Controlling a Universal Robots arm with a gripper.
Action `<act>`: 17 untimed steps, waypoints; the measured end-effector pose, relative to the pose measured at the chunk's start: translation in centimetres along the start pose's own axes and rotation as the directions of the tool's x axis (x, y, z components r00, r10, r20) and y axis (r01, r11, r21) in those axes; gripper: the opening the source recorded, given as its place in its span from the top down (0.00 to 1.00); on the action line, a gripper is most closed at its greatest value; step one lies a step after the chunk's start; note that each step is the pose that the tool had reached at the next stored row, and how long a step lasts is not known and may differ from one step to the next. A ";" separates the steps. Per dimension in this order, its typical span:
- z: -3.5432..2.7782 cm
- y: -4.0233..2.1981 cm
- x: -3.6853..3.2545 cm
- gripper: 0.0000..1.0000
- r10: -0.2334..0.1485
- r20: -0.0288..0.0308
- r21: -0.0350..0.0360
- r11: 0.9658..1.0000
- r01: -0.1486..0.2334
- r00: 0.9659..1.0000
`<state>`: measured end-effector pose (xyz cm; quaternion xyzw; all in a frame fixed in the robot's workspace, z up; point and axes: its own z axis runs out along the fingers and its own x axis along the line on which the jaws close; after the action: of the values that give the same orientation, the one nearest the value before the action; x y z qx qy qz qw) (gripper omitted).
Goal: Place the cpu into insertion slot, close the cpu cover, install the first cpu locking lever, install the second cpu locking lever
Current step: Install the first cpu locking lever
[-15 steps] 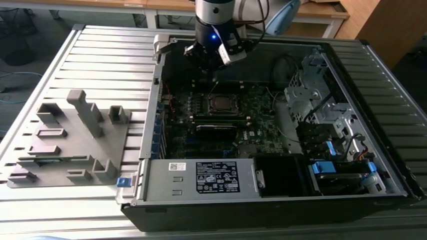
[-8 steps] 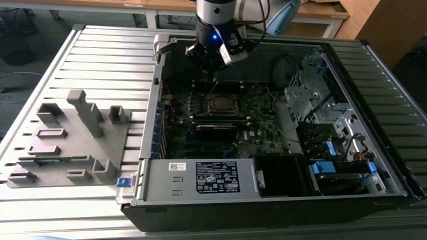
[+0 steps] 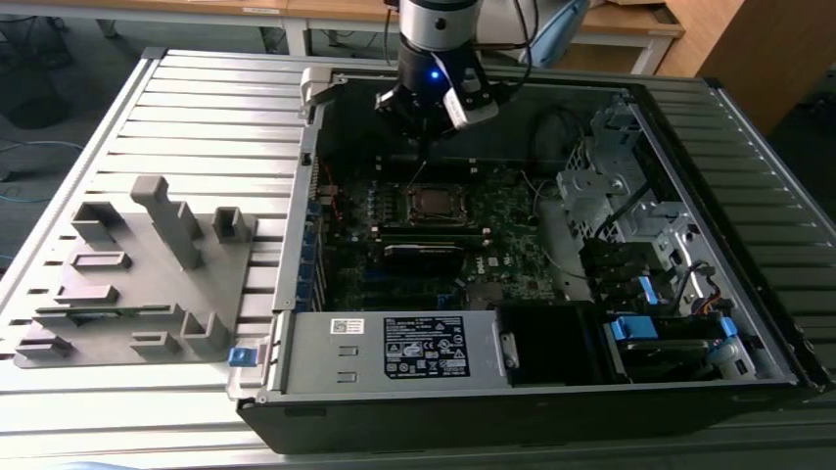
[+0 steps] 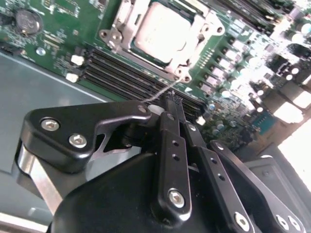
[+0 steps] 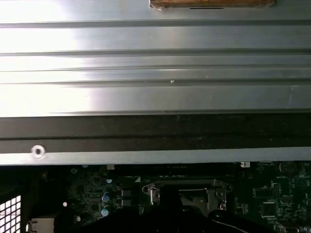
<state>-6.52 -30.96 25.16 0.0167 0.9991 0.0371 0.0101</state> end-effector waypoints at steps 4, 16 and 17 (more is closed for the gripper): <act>0.09 0.01 -0.49 0.89 0.001 0.000 0.000 1.000 -0.001 1.000; 0.43 0.01 -1.13 0.89 0.004 0.000 0.000 1.000 -0.004 1.000; 0.46 0.01 -1.18 0.89 0.005 0.000 0.000 1.000 -0.005 1.000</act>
<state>-5.33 -30.96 24.73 0.0191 0.9991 0.0371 0.0102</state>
